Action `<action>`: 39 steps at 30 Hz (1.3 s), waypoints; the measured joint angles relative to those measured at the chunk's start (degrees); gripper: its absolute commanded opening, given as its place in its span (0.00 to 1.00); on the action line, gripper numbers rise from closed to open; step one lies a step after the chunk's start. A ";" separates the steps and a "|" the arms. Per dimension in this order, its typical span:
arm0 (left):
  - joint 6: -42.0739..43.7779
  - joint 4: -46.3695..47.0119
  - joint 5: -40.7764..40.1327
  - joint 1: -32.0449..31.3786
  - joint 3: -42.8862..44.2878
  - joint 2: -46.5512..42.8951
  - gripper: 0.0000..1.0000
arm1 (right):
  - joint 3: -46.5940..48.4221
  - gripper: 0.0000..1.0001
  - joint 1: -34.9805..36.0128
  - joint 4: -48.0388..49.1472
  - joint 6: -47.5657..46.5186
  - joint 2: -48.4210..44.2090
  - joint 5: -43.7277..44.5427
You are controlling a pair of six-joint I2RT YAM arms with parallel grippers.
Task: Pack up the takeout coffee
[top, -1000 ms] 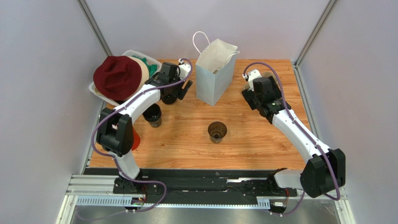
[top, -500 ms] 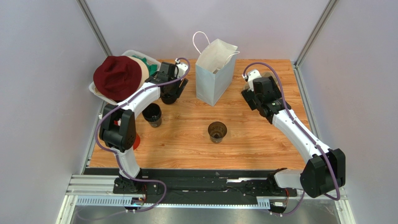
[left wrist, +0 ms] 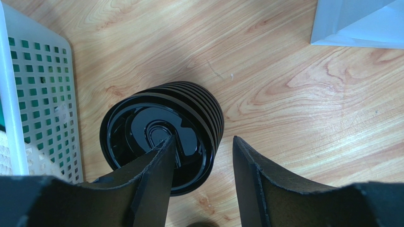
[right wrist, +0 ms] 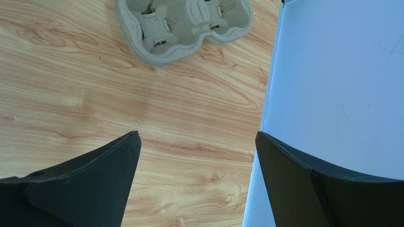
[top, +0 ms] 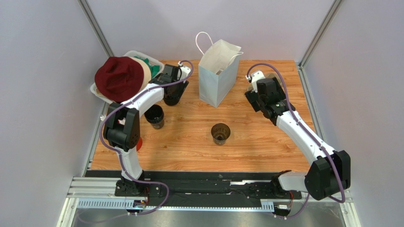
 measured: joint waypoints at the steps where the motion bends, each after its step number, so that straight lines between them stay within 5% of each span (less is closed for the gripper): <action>1: 0.00 0.00 0.00 0.07 0.04 0.13 0.56 | 0.00 0.99 0.00 0.00 0.00 0.04 0.00; 33: 0.13 -0.07 0.52 0.81 1.60 2.64 0.48 | 0.11 0.99 0.00 -0.02 0.00 0.70 -0.04; 39: 0.17 -0.07 0.92 0.98 1.66 3.17 0.40 | 0.11 0.99 0.00 -0.02 0.00 0.70 -0.04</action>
